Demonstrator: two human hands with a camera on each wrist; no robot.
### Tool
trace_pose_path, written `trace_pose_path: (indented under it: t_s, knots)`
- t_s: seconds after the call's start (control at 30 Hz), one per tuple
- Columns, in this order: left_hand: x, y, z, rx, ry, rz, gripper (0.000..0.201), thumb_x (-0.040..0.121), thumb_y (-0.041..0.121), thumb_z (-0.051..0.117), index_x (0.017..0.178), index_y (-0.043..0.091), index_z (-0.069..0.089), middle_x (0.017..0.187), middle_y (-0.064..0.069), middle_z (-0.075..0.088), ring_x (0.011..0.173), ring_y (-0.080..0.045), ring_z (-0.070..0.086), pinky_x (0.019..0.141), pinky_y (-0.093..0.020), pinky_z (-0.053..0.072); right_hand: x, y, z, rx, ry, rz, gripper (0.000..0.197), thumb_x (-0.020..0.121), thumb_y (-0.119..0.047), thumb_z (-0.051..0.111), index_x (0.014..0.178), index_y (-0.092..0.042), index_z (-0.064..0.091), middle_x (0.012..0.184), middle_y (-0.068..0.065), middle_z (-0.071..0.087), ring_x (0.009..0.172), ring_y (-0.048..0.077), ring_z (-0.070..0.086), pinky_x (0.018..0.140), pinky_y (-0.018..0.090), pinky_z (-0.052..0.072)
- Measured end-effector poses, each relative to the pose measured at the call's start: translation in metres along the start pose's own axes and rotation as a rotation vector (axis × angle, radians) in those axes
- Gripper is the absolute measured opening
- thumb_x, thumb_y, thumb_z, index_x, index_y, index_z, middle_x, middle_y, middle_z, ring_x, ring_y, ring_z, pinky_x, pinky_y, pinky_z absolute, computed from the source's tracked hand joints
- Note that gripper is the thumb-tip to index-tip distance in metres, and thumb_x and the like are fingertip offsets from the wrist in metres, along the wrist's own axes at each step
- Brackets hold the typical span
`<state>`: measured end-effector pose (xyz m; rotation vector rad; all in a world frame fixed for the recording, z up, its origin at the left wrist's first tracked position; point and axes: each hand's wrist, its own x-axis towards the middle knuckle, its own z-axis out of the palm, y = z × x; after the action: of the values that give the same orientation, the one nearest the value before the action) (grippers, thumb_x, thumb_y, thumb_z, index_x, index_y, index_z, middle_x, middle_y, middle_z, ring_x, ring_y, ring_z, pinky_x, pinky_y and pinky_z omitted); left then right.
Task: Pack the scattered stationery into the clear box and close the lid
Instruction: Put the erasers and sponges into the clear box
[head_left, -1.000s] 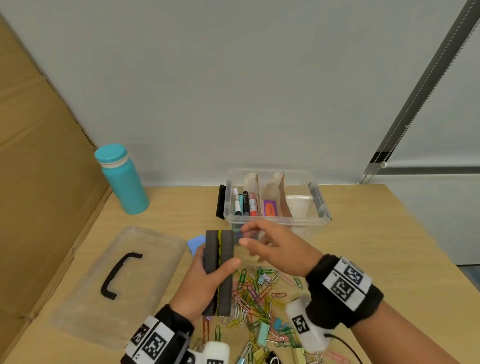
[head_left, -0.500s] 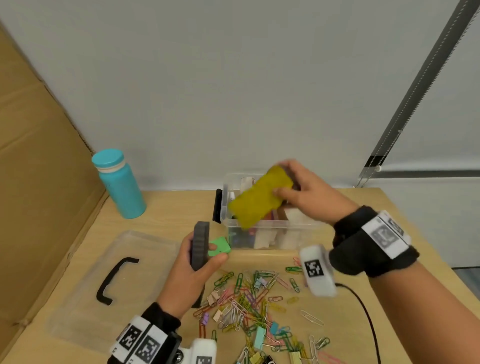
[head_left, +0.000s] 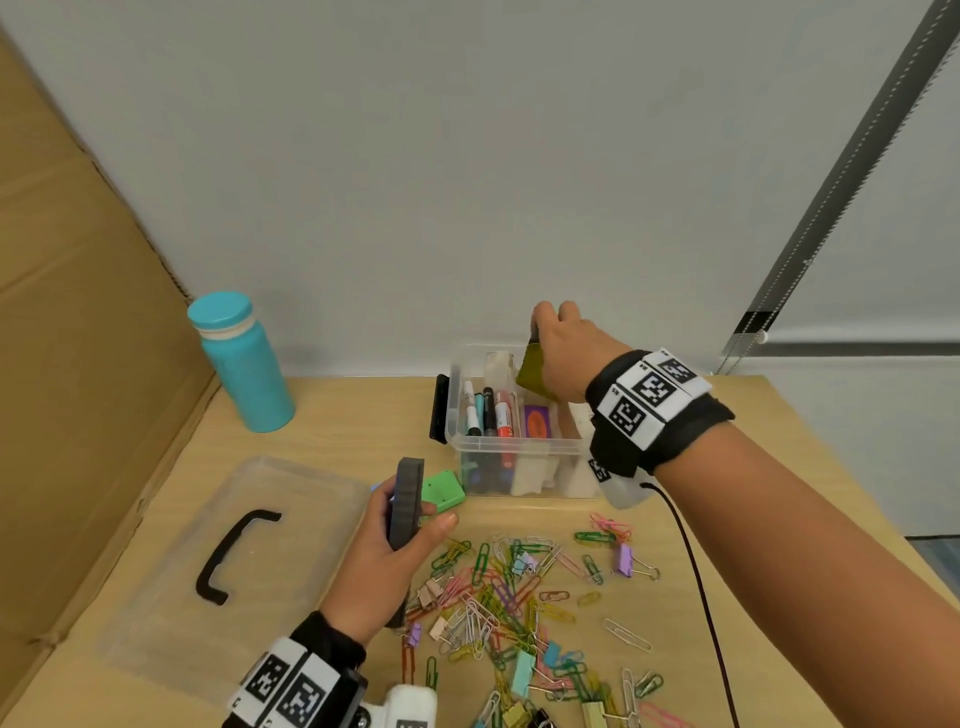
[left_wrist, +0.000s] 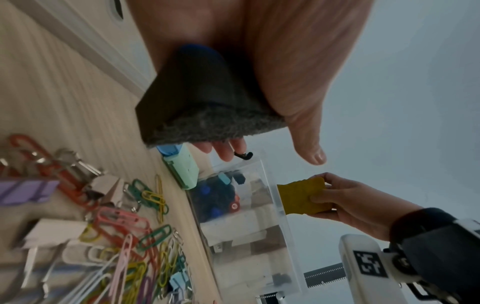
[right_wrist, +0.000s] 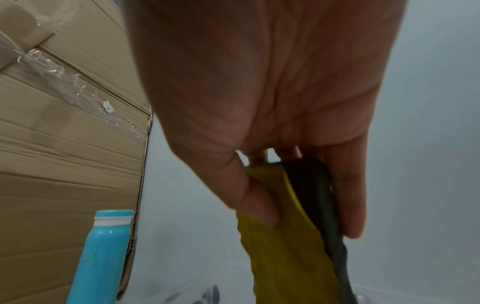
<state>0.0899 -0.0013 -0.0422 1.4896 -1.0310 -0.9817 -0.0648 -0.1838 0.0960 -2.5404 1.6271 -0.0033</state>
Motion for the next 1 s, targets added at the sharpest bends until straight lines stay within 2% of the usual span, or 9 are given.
trace_pose_path:
  t_s: [0.2, 0.33, 0.43, 0.5, 0.6, 0.73, 0.83, 0.9, 1.0]
  knots:
    - [-0.003, -0.002, 0.0, -0.025, 0.003, -0.018, 0.044, 0.084, 0.024, 0.066, 0.123, 0.017, 0.048, 0.09, 0.002, 0.057, 0.066, 0.009, 0.055, 0.068, -0.017, 0.045, 0.015, 0.001, -0.01, -0.077, -0.119, -0.022, 0.037, 0.088, -0.005, 0.054, 0.122, -0.007, 0.038, 0.097, 0.013, 0.059, 0.082, 0.028, 0.057, 0.071, 0.037, 0.05]
    - [-0.005, -0.003, 0.002, -0.03, -0.018, -0.02, 0.044, 0.084, 0.022, 0.067, 0.123, 0.012, 0.048, 0.086, 0.004, 0.056, 0.064, 0.009, 0.054, 0.066, -0.01, 0.046, 0.04, -0.004, -0.016, -0.108, -0.247, 0.0, 0.042, 0.088, -0.009, 0.061, 0.128, -0.006, 0.046, 0.123, 0.015, 0.057, 0.102, 0.028, 0.057, 0.081, 0.03, 0.05]
    - [-0.006, -0.001, 0.002, -0.026, -0.026, -0.014, 0.048, 0.081, 0.027, 0.067, 0.123, 0.015, 0.047, 0.093, 0.001, 0.058, 0.067, 0.009, 0.055, 0.066, -0.007, 0.045, 0.089, 0.013, 0.009, -0.2, -0.417, -0.024, 0.038, 0.077, -0.017, 0.075, 0.111, -0.027, 0.065, 0.121, 0.003, 0.061, 0.101, 0.026, 0.061, 0.063, 0.013, 0.052]
    - [-0.007, -0.001, 0.0, -0.02, -0.035, -0.008, 0.052, 0.078, 0.032, 0.067, 0.123, 0.017, 0.047, 0.093, 0.001, 0.058, 0.068, 0.009, 0.055, 0.066, -0.008, 0.046, 0.184, 0.065, 0.069, -0.266, -0.444, 0.07, 0.034, 0.048, -0.037, 0.082, 0.077, -0.044, 0.065, 0.106, -0.005, 0.07, 0.086, 0.024, 0.066, 0.07, 0.031, 0.058]
    - [-0.007, -0.002, -0.001, -0.002, -0.045, -0.023, 0.051, 0.079, 0.033, 0.067, 0.123, 0.02, 0.047, 0.098, 0.001, 0.059, 0.074, 0.008, 0.057, 0.067, -0.008, 0.046, 0.291, 0.121, 0.153, -0.229, -0.46, 0.103, 0.046, 0.027, -0.048, 0.071, 0.07, -0.035, 0.06, 0.093, -0.003, 0.071, 0.075, 0.026, 0.066, 0.072, 0.047, 0.057]
    - [-0.007, -0.008, -0.001, -0.011, -0.054, -0.046, 0.058, 0.077, 0.044, 0.068, 0.126, 0.024, 0.046, 0.107, 0.001, 0.062, 0.089, 0.003, 0.061, 0.074, -0.012, 0.046, 0.248, 0.094, 0.132, -0.26, -0.424, 0.114, 0.048, 0.039, -0.039, 0.07, 0.08, -0.033, 0.046, 0.087, 0.005, 0.061, 0.074, 0.033, 0.063, 0.07, 0.052, 0.055]
    - [-0.007, -0.008, 0.003, -0.002, -0.062, -0.049, 0.058, 0.073, 0.043, 0.067, 0.125, 0.025, 0.046, 0.106, 0.0, 0.062, 0.086, 0.002, 0.061, 0.077, -0.018, 0.045, 0.239, 0.103, 0.132, -0.274, -0.347, 0.039, 0.064, 0.045, -0.047, 0.072, 0.104, -0.044, 0.047, 0.103, -0.001, 0.063, 0.082, 0.027, 0.062, 0.074, 0.047, 0.055]
    - [-0.008, -0.007, 0.005, -0.007, -0.072, -0.039, 0.057, 0.076, 0.045, 0.066, 0.125, 0.024, 0.047, 0.103, -0.001, 0.062, 0.08, 0.004, 0.06, 0.077, -0.019, 0.045, 0.163, 0.068, 0.089, -0.288, -0.246, 0.034, 0.066, 0.058, -0.044, 0.074, 0.117, -0.048, 0.044, 0.121, -0.002, 0.061, 0.095, 0.026, 0.062, 0.08, 0.045, 0.054]
    - [-0.009, -0.003, 0.005, -0.02, -0.067, -0.031, 0.056, 0.074, 0.046, 0.063, 0.125, 0.03, 0.044, 0.103, 0.0, 0.062, 0.086, 0.002, 0.061, 0.078, -0.019, 0.045, 0.041, 0.006, 0.023, -0.128, -0.182, -0.027, 0.042, 0.092, -0.019, 0.053, 0.133, -0.015, 0.045, 0.128, 0.009, 0.056, 0.111, 0.027, 0.058, 0.093, 0.037, 0.05]
